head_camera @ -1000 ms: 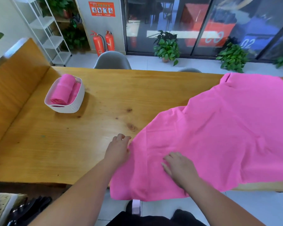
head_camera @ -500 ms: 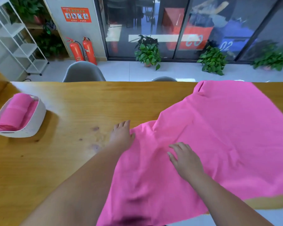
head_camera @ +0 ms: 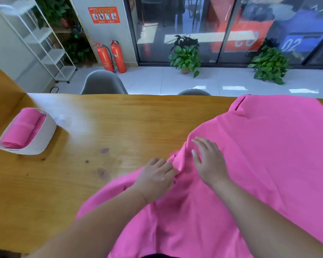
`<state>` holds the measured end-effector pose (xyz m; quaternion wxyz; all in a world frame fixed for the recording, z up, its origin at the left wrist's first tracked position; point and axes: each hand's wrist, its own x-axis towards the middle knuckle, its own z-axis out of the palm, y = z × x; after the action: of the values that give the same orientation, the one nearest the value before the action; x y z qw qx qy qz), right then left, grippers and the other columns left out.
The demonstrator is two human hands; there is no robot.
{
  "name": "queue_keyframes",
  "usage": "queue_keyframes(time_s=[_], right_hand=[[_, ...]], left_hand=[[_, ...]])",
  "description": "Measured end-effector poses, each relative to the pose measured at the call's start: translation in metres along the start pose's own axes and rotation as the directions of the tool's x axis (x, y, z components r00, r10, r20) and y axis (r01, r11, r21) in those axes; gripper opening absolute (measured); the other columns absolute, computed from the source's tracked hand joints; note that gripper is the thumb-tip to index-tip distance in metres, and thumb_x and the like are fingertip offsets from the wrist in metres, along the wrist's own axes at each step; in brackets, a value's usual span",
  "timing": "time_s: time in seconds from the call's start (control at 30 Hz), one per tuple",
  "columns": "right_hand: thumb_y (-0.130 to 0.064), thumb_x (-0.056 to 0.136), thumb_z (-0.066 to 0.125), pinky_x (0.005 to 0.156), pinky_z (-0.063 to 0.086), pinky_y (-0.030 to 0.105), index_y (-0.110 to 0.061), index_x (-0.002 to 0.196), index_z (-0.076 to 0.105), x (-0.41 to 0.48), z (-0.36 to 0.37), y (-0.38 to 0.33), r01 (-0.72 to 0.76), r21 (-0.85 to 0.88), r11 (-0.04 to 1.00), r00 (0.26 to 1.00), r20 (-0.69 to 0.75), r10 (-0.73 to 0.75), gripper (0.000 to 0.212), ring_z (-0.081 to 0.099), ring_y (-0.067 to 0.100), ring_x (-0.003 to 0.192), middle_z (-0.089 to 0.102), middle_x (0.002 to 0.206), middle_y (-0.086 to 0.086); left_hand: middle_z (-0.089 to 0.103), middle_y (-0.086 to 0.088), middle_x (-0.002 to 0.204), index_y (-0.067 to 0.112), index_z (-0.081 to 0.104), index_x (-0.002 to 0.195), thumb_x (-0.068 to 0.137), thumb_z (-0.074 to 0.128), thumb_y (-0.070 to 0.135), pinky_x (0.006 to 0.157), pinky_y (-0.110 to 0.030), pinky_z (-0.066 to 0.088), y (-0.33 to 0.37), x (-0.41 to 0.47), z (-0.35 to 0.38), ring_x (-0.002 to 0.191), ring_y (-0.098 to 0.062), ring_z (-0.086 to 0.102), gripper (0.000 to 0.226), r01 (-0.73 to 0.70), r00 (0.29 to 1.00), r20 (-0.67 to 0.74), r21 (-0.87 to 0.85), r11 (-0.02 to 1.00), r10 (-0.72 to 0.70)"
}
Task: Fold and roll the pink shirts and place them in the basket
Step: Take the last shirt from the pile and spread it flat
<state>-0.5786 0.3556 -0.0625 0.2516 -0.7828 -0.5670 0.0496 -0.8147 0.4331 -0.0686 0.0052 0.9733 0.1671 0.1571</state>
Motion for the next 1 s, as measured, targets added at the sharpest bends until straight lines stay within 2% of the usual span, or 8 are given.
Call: queue_keyframes(time_s=[0.07, 0.13, 0.27, 0.37, 0.47, 0.57, 0.73, 1.0], right_hand=[[-0.032, 0.107, 0.044, 0.118, 0.038, 0.04, -0.02, 0.144, 0.061, 0.011, 0.005, -0.007, 0.077, 0.017, 0.997, 0.995, 0.063, -0.078, 0.043, 0.05, 0.021, 0.138, 0.06, 0.148, -0.001], [-0.043, 0.104, 0.031, 0.118, 0.038, 0.04, -0.024, 0.149, 0.057, 0.013, 0.013, -0.009, 0.12, -0.027, 0.992, 0.962, 0.25, -0.11, 0.055, 0.051, 0.019, 0.14, 0.059, 0.151, -0.004], [-0.053, 0.105, 0.034, 0.11, 0.042, 0.042, -0.03, 0.155, 0.046, -0.003, 0.033, 0.002, 0.143, -0.247, 0.958, 0.89, 0.456, -0.015, 0.056, 0.054, 0.02, 0.136, 0.059, 0.149, -0.007], [-0.049, 0.106, 0.043, 0.105, 0.044, 0.042, -0.03, 0.148, 0.051, -0.012, 0.039, 0.002, 0.111, -0.303, 0.946, 0.894, 0.446, 0.038, 0.047, 0.057, 0.021, 0.129, 0.062, 0.14, -0.006], [-0.047, 0.107, 0.042, 0.103, 0.044, 0.041, -0.031, 0.14, 0.058, -0.014, 0.041, 0.0, 0.122, -0.323, 0.939, 0.903, 0.428, 0.03, 0.04, 0.059, 0.021, 0.122, 0.064, 0.133, -0.007], [-0.042, 0.108, 0.041, 0.106, 0.043, 0.041, -0.031, 0.139, 0.061, -0.017, 0.039, 0.0, 0.104, -0.286, 0.953, 0.906, 0.422, 0.027, 0.038, 0.059, 0.02, 0.123, 0.064, 0.133, -0.008], [-0.039, 0.104, 0.045, 0.105, 0.047, 0.04, -0.03, 0.132, 0.068, -0.023, 0.038, 0.006, 0.099, -0.259, 0.961, 0.937, 0.351, -0.002, 0.038, 0.061, 0.016, 0.12, 0.068, 0.127, -0.011], [-0.046, 0.102, 0.037, 0.117, 0.039, 0.045, -0.024, 0.143, 0.062, 0.009, 0.051, -0.001, 0.074, -0.284, 0.956, 0.94, 0.34, 0.028, 0.052, 0.05, 0.022, 0.14, 0.06, 0.147, -0.003]], left_hand=[[0.065, 0.003, 0.088, 0.024, 0.068, 0.099, 0.09, 0.06, 0.033, 0.067, -0.039, 0.051, 0.019, -0.025, 0.019, 0.076, -0.025, 0.062, 0.015, -0.047, 0.979, 0.2, -0.005, 0.999, 0.047], [0.069, 0.003, 0.092, 0.025, 0.069, 0.109, 0.097, 0.055, 0.037, 0.062, -0.038, 0.056, 0.029, -0.044, 0.035, 0.075, -0.026, 0.068, 0.021, 0.046, 0.946, 0.322, -0.036, 0.998, -0.032], [0.067, 0.004, 0.094, 0.027, 0.068, 0.117, 0.096, 0.054, 0.029, 0.047, -0.036, 0.047, 0.025, -0.038, 0.029, 0.067, -0.025, 0.067, 0.025, 0.353, 0.927, 0.165, -0.088, 0.931, -0.336], [0.066, 0.004, 0.103, 0.026, 0.069, 0.122, 0.093, 0.056, 0.023, 0.066, -0.041, 0.051, 0.006, -0.02, 0.024, 0.084, -0.026, 0.064, 0.032, 0.508, 0.861, 0.084, -0.086, 0.857, -0.502], [0.064, 0.007, 0.134, 0.028, 0.061, 0.142, 0.093, 0.054, 0.017, 0.095, -0.043, 0.05, -0.021, 0.006, 0.022, 0.12, -0.027, 0.055, 0.05, 0.606, 0.776, 0.241, -0.031, 0.795, -0.583], [0.044, 0.008, 0.163, 0.026, 0.035, 0.162, 0.099, 0.048, 0.015, 0.118, -0.045, 0.035, -0.033, 0.029, 0.029, 0.152, -0.026, 0.031, 0.066, 0.545, 0.748, 0.482, -0.054, 0.837, -0.456], [0.038, 0.0, 0.168, 0.019, 0.02, 0.168, 0.105, 0.038, 0.024, 0.127, -0.043, 0.019, -0.038, 0.037, 0.046, 0.16, -0.024, 0.019, 0.066, 0.311, 0.773, 0.592, -0.042, 0.95, -0.227], [0.038, 0.002, 0.168, 0.021, 0.019, 0.168, 0.099, 0.01, 0.046, 0.13, -0.048, 0.015, -0.1, 0.033, 0.051, 0.161, -0.027, 0.018, 0.073, 0.374, 0.76, 0.545, 0.079, 0.924, -0.354]])
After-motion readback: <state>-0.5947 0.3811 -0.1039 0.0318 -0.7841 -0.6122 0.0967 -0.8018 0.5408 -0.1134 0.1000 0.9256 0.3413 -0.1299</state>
